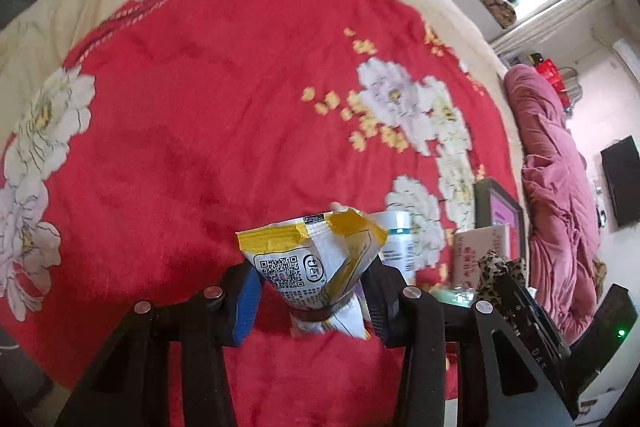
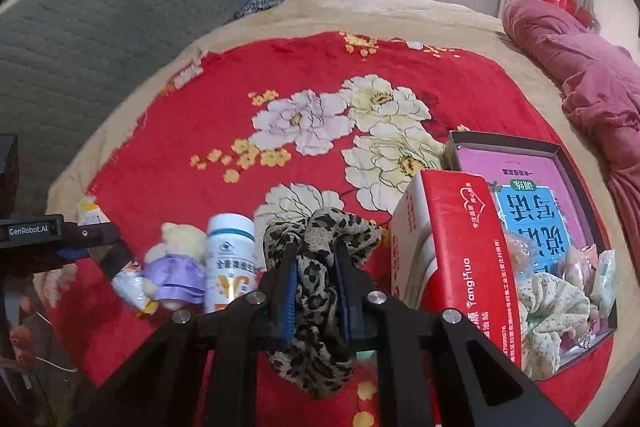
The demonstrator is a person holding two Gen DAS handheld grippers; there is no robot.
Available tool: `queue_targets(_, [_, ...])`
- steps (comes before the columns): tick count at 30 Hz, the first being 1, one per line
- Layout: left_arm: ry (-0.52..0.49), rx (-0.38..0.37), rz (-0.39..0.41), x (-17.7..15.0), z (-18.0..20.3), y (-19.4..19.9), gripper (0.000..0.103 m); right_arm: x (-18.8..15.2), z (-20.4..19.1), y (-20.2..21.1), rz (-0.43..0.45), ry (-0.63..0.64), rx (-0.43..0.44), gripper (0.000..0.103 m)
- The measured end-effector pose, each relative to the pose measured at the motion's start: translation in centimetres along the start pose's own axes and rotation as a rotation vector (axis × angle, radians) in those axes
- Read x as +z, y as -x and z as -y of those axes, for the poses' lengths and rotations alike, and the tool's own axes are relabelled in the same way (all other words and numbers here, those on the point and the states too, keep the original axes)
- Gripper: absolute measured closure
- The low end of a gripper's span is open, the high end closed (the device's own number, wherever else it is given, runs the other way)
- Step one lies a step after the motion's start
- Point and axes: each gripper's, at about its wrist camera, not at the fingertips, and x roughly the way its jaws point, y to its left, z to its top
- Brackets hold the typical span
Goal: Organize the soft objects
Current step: 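Carry the snack bag and leopard scrunchie toward the book tray with both grippers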
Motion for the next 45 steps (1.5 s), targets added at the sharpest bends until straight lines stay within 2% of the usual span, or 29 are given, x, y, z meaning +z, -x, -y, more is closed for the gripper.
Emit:
queue_targets(11, [-0.028,0.011,0.035,-0.9,0.3,3.5,0.056,0.1,-0.1,2.5,0.040,-0.013,0.033,0.086])
queue_targets(18, [-0.104,-0.007,0.056,-1.6,3.1,5.0,0.056,0.5,0.5,4.9,0.091,-0.026,0.019,0.086])
queue_targets(31, [-0.311,-0.109,0.066,-4.8,14.0,5.9,0.056,0.8,4.1,10.4,0.199,-0.096,-0.041,0.086])
queue_targets(45, [-0.518,-0.179,0.031,-8.3,25.5,4.6,0.056,-1.4,14.2,16.3,0.295,-0.274,-0.203,0.086])
